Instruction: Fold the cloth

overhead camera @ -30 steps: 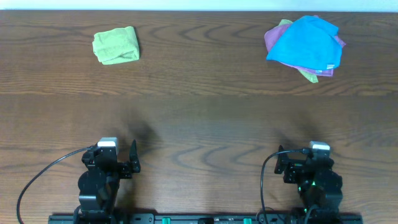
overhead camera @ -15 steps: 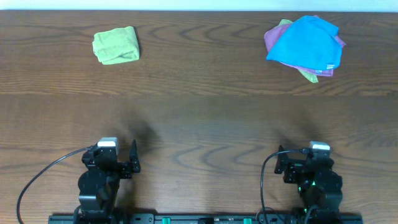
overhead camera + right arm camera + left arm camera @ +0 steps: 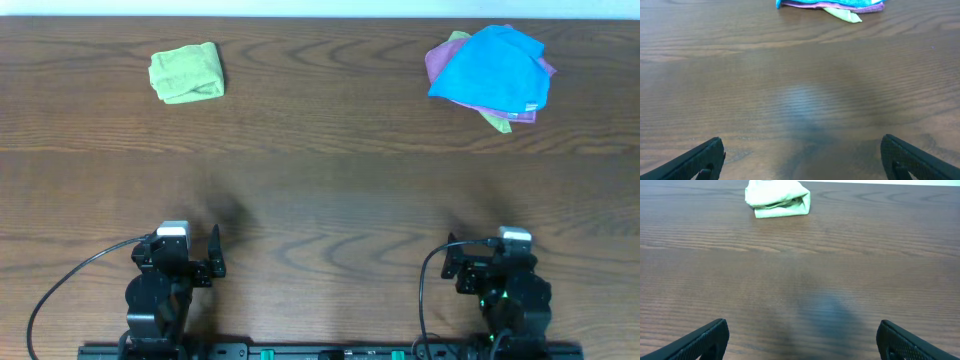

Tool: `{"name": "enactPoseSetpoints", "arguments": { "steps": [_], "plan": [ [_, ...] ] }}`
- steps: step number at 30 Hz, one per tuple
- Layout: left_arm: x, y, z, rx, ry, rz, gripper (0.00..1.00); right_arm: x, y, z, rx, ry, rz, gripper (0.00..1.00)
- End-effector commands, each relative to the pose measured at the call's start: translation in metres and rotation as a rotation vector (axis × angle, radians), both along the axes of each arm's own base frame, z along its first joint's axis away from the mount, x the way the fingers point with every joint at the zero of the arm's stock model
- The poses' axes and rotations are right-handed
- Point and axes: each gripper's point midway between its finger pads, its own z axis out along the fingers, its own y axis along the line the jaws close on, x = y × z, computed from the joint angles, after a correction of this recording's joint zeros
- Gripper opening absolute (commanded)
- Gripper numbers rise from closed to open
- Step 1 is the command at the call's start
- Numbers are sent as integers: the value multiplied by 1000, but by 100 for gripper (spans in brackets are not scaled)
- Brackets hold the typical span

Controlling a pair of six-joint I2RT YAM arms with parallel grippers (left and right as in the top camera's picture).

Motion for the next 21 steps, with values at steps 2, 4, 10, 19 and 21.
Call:
{"name": "enactPoseSetpoints", "arguments": {
  "steps": [2, 4, 10, 19, 21],
  "plan": [
    [-1, 3, -7, 11, 13, 11, 96, 3, -3, 27, 102, 26, -71, 99],
    [-1, 3, -7, 11, 13, 11, 95, 9, -7, 41, 125, 68, -107, 99],
    [-1, 3, -7, 11, 13, 11, 96, 73, -30, 101, 129, 243, -195, 99],
    [-1, 3, -7, 11, 13, 11, 95, 191, -78, 109, 106, 420, -250, 99],
    [-1, 3, -7, 11, 13, 11, 95, 217, -90, 103, 95, 432, -253, 99]
  ]
}}
